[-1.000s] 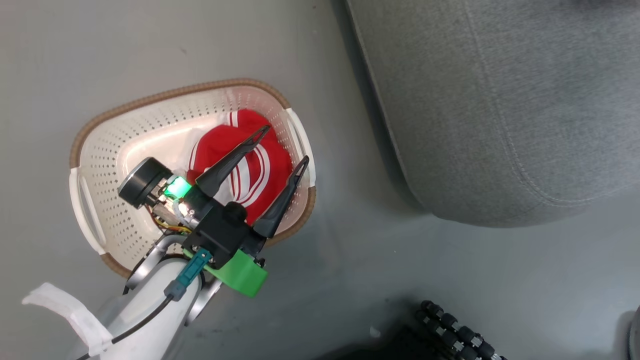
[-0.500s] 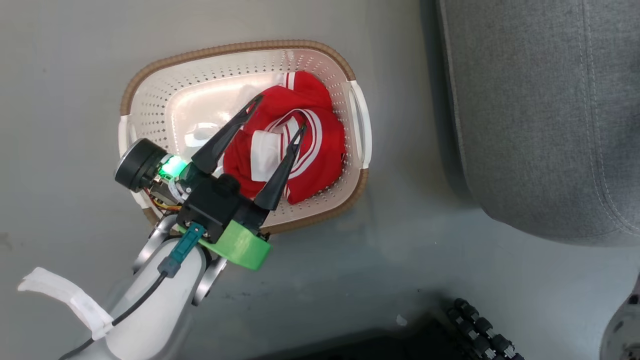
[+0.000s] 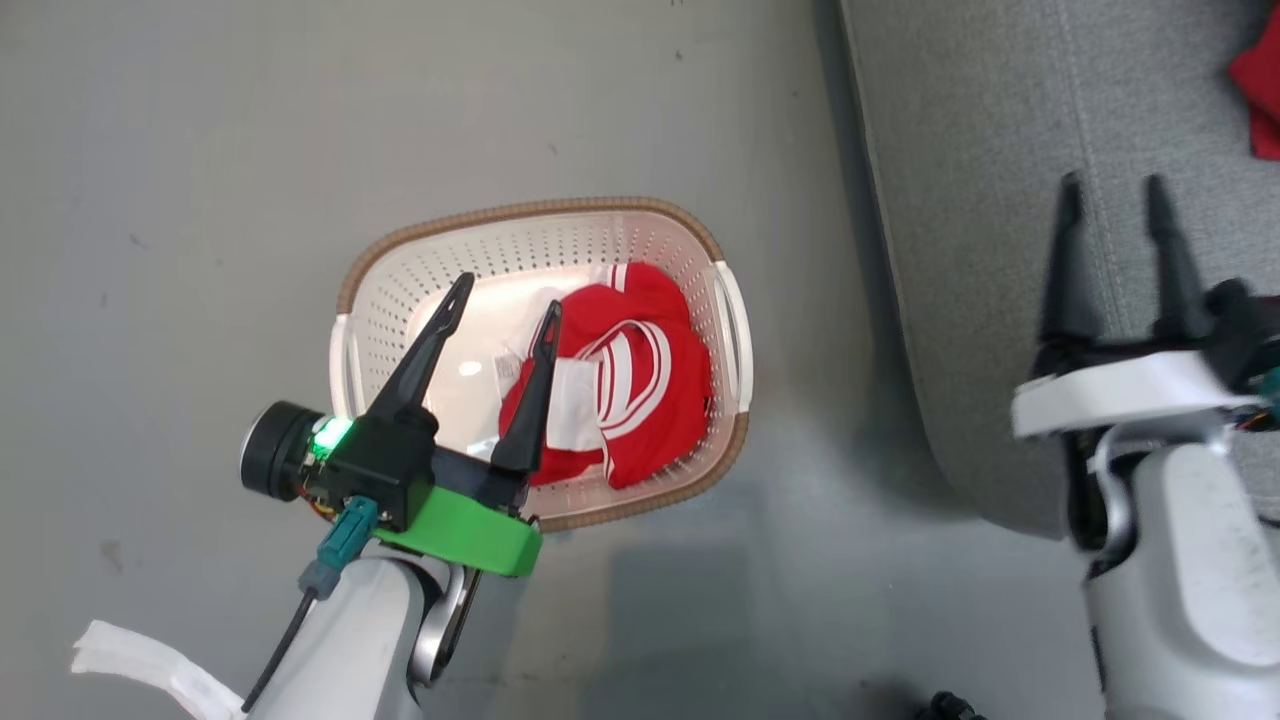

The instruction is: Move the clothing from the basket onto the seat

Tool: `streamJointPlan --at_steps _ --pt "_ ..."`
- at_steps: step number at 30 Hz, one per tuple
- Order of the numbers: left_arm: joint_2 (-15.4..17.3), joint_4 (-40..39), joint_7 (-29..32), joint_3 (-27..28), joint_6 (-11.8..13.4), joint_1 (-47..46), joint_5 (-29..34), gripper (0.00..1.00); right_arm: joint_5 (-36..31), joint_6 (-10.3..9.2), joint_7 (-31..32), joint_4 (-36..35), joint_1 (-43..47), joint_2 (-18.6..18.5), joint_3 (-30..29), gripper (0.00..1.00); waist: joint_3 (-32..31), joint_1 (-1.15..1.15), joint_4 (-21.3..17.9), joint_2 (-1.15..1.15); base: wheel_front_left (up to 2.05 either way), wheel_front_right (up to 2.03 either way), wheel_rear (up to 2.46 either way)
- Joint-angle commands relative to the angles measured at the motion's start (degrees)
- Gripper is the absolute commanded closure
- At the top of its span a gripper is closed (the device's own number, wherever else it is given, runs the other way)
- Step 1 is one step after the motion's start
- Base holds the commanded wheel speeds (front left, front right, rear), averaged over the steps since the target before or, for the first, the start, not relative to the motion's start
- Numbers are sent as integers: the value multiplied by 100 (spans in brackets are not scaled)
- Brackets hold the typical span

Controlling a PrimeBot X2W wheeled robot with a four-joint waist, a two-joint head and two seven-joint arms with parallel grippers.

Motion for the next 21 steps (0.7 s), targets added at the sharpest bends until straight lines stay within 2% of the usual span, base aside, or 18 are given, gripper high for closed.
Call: streamJointPlan --at_steps 1,5,8,16,21 --pt "-76 51 -19 120 46 230 -7 0 65 -7 -17 15 236 -47 412 0 -964 0 240 0 0 0 0" --pt "-286 76 -12 569 89 634 -50 0 376 -8 -17 106 649 -46 1195 0 -1557 0 398 0 0 0 0" --pt "-389 33 -12 932 148 1002 -12 0 500 -8 -17 110 915 -37 1550 0 -1987 0 534 0 0 0 0" --pt "-503 -477 -12 1590 126 1911 80 0 193 -8 -17 -419 1637 64 1646 0 -2999 0 778 0 0 0 0" --pt "-512 -912 -12 1787 212 2409 -107 0 114 -8 -17 -596 2051 92 1562 0 -3333 0 797 0 0 0 0"
